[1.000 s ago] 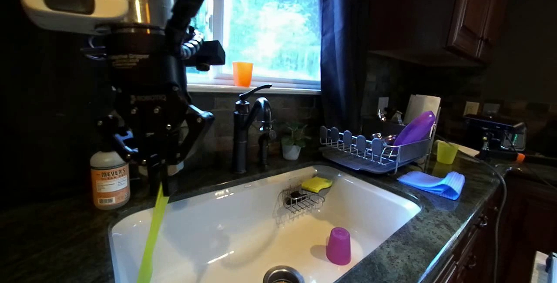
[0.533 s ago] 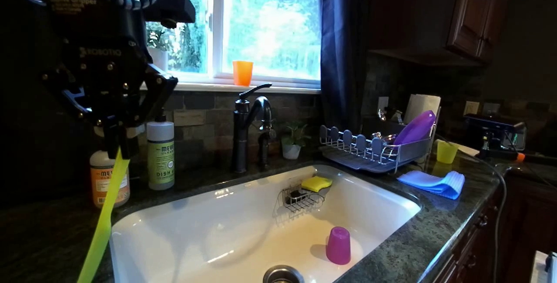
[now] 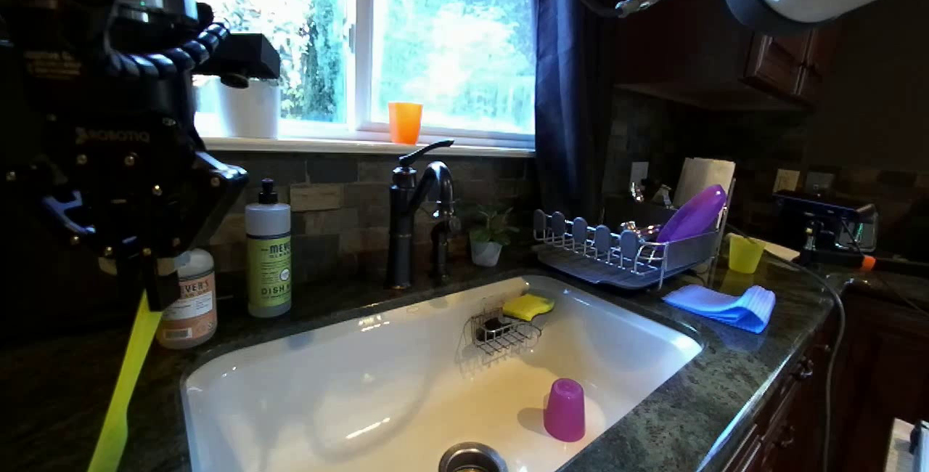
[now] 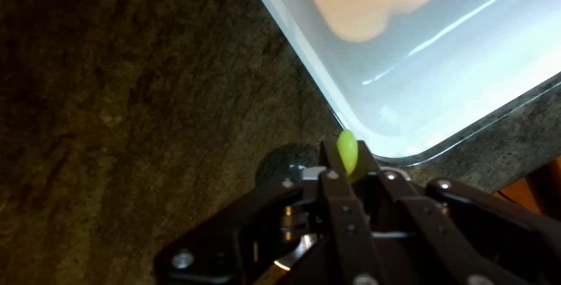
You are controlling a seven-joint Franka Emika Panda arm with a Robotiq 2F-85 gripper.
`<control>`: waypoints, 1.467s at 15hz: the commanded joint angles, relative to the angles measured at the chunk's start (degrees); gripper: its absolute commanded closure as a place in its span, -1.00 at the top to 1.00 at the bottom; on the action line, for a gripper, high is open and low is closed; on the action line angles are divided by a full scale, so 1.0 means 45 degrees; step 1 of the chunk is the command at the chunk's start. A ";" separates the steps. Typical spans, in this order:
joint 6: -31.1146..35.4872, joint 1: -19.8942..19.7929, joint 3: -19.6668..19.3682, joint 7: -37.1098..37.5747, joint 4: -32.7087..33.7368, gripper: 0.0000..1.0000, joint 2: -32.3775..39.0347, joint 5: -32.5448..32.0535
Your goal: Take the green knife off of the dish rack and put it into the glass bowl
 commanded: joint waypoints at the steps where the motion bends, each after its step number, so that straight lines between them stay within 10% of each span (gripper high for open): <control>1: -0.0207 0.0525 -0.0241 -0.0735 0.1313 -0.95 0.0896 0.0095; 22: -0.2237 0.1429 -0.0534 -0.2207 0.3379 -0.95 0.2541 0.1136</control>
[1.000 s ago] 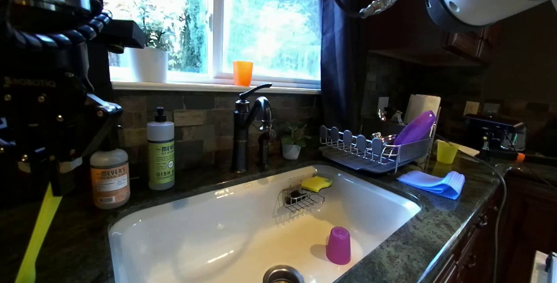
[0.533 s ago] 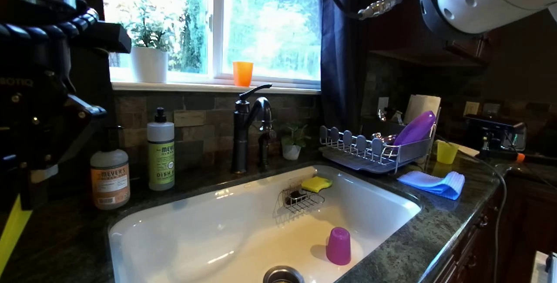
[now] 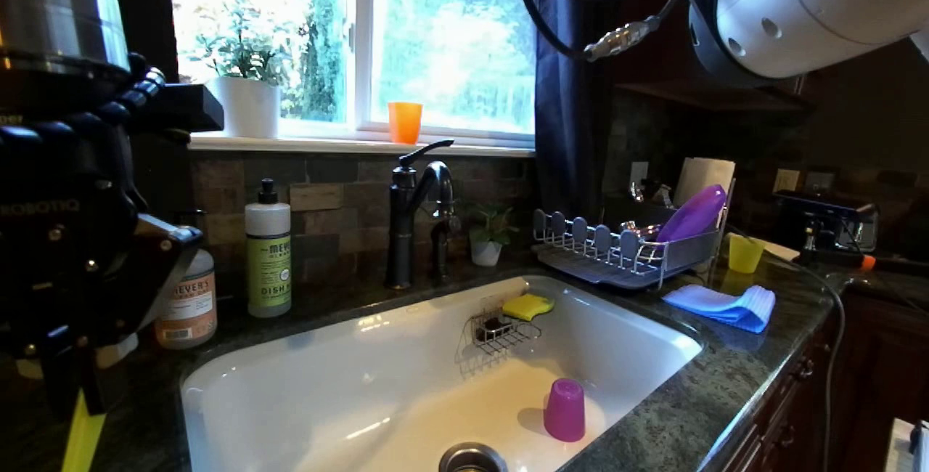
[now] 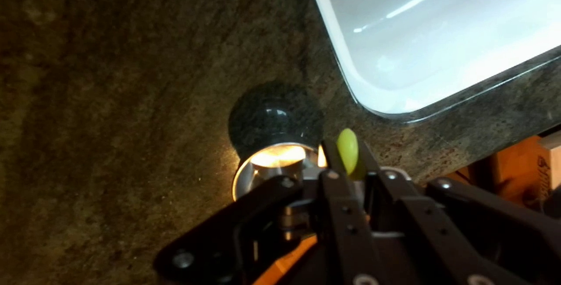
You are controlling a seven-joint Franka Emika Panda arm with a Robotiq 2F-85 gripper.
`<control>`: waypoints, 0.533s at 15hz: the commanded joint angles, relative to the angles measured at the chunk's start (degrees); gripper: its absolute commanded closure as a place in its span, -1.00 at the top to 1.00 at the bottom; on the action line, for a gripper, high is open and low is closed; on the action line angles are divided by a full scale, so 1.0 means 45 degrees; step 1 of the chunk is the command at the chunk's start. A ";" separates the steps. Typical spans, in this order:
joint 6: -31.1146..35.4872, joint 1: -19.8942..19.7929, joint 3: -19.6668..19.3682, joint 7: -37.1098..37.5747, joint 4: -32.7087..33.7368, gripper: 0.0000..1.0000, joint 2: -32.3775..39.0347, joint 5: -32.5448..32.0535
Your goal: Take the green knife off of the dish rack and put it into the glass bowl
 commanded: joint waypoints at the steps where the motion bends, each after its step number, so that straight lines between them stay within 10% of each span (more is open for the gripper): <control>1: -0.0202 0.0346 -0.0133 -0.0274 0.0690 -0.95 0.0505 -0.0380; 8: -0.0166 0.0527 -0.0121 -0.0544 0.0941 -0.95 0.0910 -0.0733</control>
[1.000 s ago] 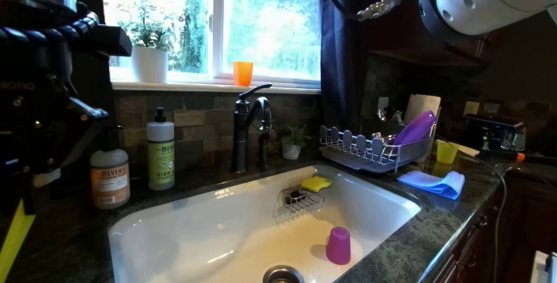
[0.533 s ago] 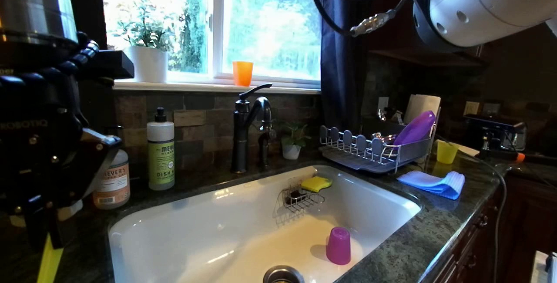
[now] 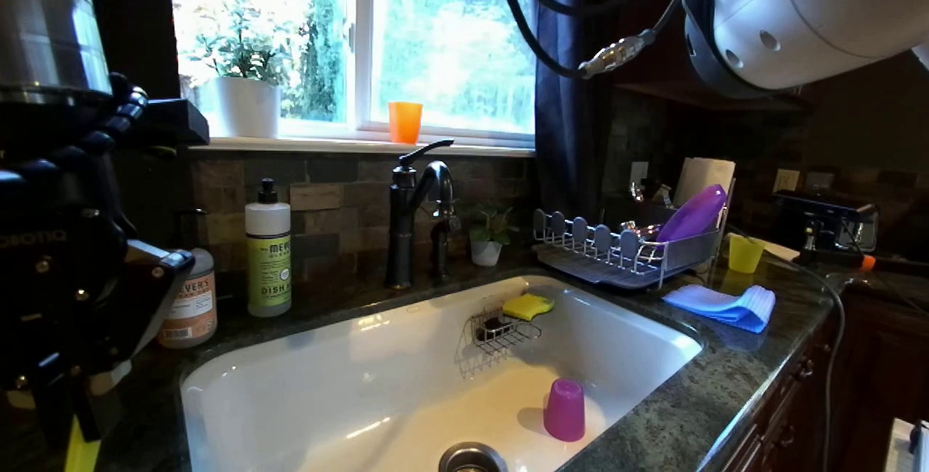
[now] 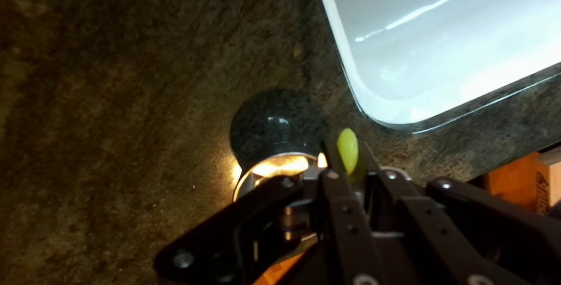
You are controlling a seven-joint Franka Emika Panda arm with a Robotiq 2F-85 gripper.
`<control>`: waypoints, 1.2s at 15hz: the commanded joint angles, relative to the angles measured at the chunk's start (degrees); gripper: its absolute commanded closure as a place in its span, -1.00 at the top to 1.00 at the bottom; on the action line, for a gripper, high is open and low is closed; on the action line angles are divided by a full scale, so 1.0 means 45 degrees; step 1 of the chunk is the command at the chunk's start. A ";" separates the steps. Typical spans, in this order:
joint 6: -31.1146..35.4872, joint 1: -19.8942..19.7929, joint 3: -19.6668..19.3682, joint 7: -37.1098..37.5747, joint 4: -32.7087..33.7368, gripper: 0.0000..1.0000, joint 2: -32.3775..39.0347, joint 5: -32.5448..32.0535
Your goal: Take the green knife off of the dish rack and put it into the glass bowl
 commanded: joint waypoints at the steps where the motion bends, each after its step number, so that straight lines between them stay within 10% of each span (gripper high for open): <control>1: -0.0168 0.0272 -0.0099 -0.0320 0.0722 -0.88 0.0568 -0.0295; 3: -0.0180 0.0324 -0.0149 -0.0422 0.0869 -0.28 0.0707 -0.0296; 11: -0.0138 0.0384 -0.0165 -0.0666 0.1144 0.93 0.0878 -0.0274; 18: 0.0553 -0.0136 -0.0193 -0.0070 0.0770 1.00 0.0213 0.0008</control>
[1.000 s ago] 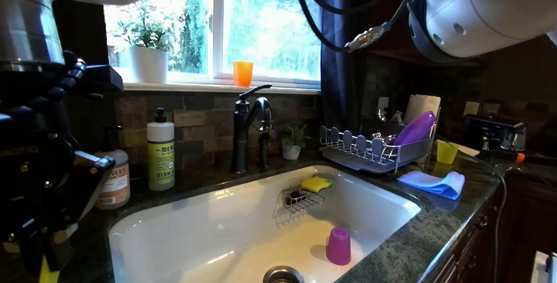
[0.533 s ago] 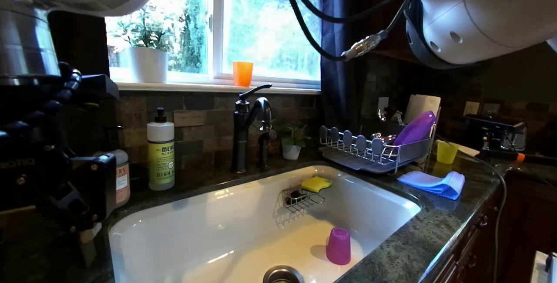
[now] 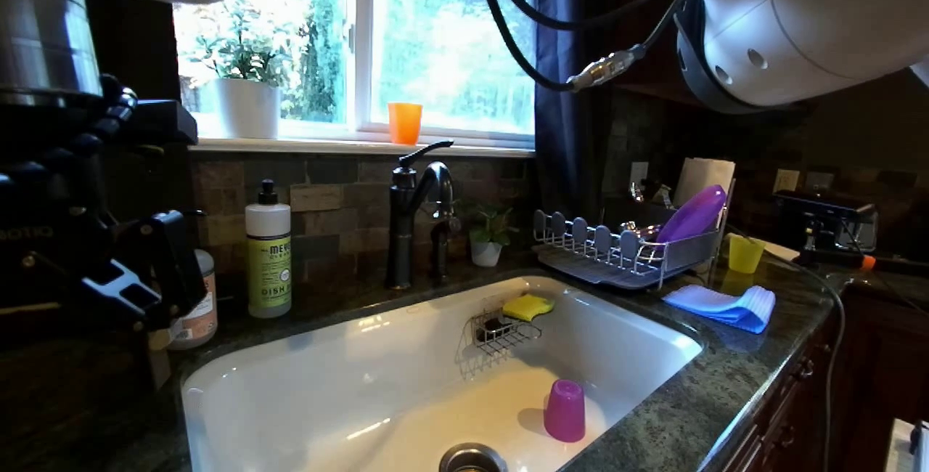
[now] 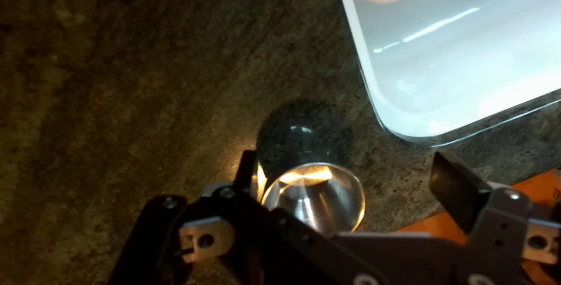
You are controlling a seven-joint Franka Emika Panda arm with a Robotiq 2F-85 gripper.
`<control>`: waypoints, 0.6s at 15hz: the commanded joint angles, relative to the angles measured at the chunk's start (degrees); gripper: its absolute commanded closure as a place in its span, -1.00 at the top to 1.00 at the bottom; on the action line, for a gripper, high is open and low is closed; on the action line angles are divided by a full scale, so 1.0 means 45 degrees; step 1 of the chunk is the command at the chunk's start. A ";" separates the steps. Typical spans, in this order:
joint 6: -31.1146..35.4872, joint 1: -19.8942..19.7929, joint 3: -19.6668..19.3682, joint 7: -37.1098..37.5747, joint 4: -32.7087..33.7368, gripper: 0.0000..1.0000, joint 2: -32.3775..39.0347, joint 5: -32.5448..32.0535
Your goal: Take the green knife off of the dish rack and put it into the glass bowl
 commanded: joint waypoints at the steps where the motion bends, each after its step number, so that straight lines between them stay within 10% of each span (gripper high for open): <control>1: 0.0485 -0.0485 0.0055 0.0320 -0.0295 1.00 -0.0393 0.0296; 9: 0.0218 -0.0241 0.0002 0.0123 0.0018 1.00 -0.0150 0.0075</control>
